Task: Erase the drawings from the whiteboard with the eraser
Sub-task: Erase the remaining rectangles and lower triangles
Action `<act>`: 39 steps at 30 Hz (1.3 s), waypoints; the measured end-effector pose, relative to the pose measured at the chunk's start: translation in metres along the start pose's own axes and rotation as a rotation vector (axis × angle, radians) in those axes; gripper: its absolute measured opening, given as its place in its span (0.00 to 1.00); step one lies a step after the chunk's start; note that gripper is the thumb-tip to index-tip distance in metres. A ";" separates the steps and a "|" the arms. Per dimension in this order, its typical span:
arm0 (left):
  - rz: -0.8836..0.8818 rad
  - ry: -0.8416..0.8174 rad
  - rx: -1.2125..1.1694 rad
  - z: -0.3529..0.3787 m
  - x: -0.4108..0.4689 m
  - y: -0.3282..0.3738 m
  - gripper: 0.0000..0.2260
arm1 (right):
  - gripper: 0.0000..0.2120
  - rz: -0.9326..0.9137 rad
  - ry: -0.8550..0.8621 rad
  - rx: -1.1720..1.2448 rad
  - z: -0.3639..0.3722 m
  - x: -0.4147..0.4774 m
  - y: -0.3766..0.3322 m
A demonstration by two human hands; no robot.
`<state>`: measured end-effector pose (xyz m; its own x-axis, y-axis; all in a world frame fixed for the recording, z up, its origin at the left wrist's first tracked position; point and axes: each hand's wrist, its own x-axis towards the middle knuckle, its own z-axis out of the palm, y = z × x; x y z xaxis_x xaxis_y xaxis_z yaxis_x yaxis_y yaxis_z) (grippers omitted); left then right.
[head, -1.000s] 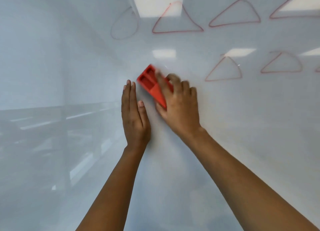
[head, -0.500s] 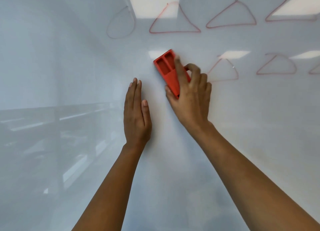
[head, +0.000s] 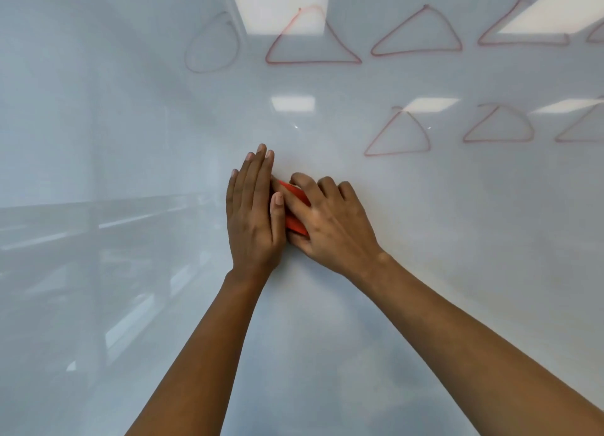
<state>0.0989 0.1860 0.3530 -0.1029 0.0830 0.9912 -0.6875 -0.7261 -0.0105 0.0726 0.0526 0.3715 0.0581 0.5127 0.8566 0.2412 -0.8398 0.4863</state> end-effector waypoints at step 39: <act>-0.053 -0.122 0.031 0.094 0.028 0.107 0.22 | 0.33 0.129 0.056 -0.060 -0.040 -0.104 0.168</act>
<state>0.0899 0.0464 0.3922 0.0225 0.0402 0.9989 -0.6667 -0.7439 0.0450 0.0683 -0.1484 0.3711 0.0299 0.3907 0.9200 0.1768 -0.9080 0.3799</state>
